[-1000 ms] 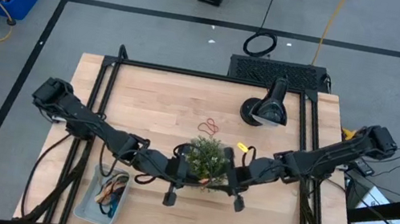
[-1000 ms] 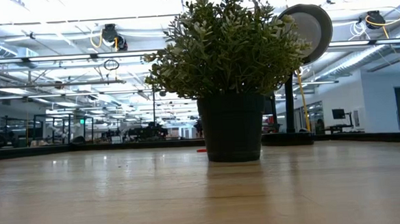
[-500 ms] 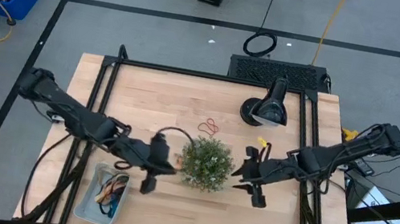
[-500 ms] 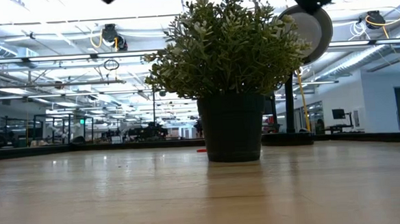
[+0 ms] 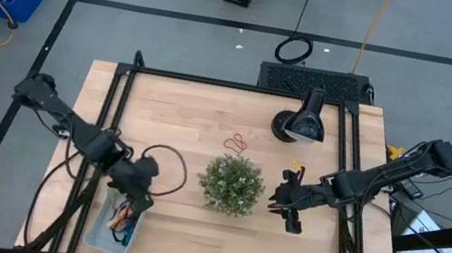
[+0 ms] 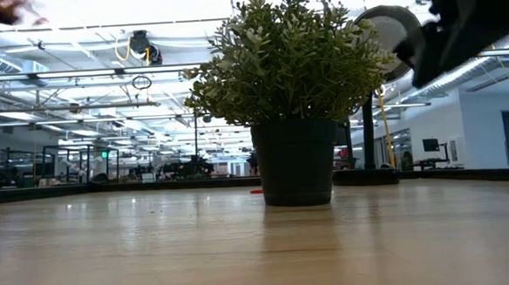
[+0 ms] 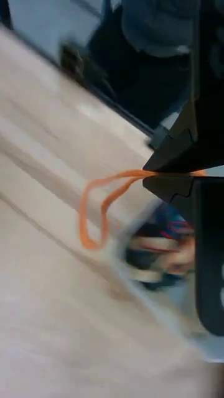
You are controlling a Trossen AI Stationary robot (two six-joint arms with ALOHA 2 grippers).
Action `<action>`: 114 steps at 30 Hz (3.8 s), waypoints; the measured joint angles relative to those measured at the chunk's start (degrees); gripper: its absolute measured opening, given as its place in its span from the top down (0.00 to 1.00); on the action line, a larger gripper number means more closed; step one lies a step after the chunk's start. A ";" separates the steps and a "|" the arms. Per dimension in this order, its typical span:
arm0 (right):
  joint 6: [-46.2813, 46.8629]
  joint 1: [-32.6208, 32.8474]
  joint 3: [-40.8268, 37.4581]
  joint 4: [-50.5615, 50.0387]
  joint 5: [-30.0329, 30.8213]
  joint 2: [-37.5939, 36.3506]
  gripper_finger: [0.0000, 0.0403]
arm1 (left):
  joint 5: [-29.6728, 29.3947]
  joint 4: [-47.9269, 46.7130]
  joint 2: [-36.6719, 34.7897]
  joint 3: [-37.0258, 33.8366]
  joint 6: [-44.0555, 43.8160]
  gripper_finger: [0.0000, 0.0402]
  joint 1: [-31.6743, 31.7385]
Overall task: Pick and place rubber bands into bin
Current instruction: Put the orange rubber band into the blue bin, then put the red rubber band into the blue bin
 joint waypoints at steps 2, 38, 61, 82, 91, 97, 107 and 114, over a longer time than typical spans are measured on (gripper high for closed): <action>1.10 0.00 -1.47 0.67 -0.02 0.06 0.59 | 2.20 -3.20 1.15 -0.01 -6.27 0.97 -1.66; 2.74 -0.01 -5.71 6.73 -0.02 0.02 0.60 | -2.54 -6.00 19.23 -0.02 -17.06 0.87 -12.11; 1.86 -0.65 -5.69 4.57 0.30 -6.87 0.59 | -11.54 -5.72 6.86 -0.02 -13.22 0.54 -11.40; -12.17 -10.97 -23.30 22.20 8.80 -14.51 0.60 | -34.51 2.73 -2.89 0.00 0.84 0.56 -10.03; -16.56 -10.52 -19.94 21.86 7.02 -18.67 0.61 | -33.94 4.59 -2.91 0.00 3.49 0.56 -4.85; -23.33 -10.54 -12.50 19.63 1.36 -17.95 0.61 | -31.59 4.58 -3.03 0.02 4.22 0.56 1.92; -28.74 -17.46 10.30 7.46 1.60 -8.50 0.61 | -26.79 9.53 -3.03 0.01 20.23 0.56 15.43; -33.39 -26.96 24.15 -0.30 1.44 1.90 0.61 | -17.35 15.29 -3.03 0.02 32.68 0.56 23.60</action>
